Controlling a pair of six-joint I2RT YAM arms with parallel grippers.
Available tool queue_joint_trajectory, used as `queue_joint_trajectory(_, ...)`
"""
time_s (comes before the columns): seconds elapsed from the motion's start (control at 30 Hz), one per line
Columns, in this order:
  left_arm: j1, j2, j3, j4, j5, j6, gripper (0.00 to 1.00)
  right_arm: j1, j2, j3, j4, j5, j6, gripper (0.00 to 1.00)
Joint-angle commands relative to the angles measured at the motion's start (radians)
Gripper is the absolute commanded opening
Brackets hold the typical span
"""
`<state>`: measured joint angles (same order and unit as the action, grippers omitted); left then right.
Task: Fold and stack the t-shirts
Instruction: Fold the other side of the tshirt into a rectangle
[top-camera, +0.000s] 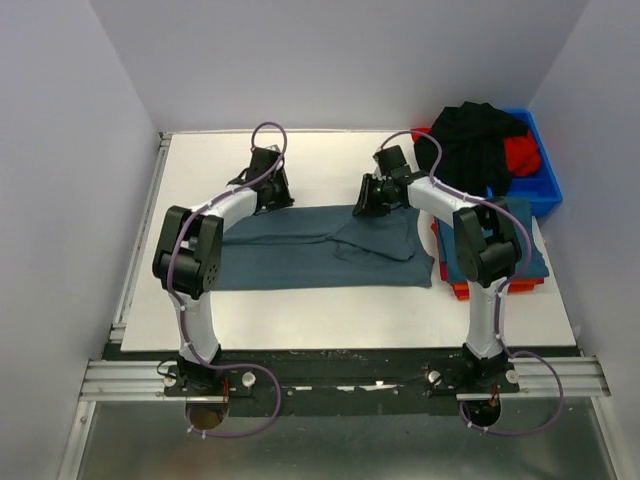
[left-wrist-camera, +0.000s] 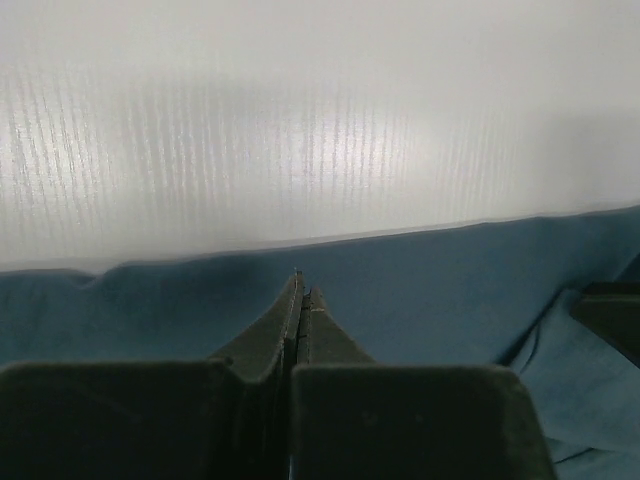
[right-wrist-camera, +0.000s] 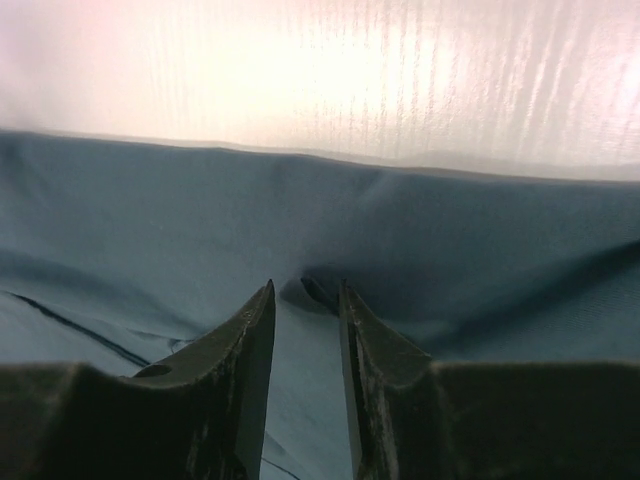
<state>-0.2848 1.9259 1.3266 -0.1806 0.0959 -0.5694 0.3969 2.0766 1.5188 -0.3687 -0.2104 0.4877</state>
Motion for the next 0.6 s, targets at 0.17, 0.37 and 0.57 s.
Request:
queue_joint_trajectory(0.17, 0.003, 0.102, 0.078, -0.131, 0.082, 0.062, 0.0, 0.014, 0.005, 0.001, -0.029, -0.084, -0.02, 0.05)
queue_joint_trajectory(0.37, 0.001, 0.147, 0.108, -0.157, 0.105, 0.08, 0.0, 0.023, -0.075, -0.069, -0.035, -0.119, -0.029, 0.01)
queue_joint_trajectory(0.57, 0.001, 0.151, 0.129, -0.177, 0.105, 0.101, 0.0, 0.095, -0.223, -0.242, -0.007, -0.166, -0.018, 0.01)
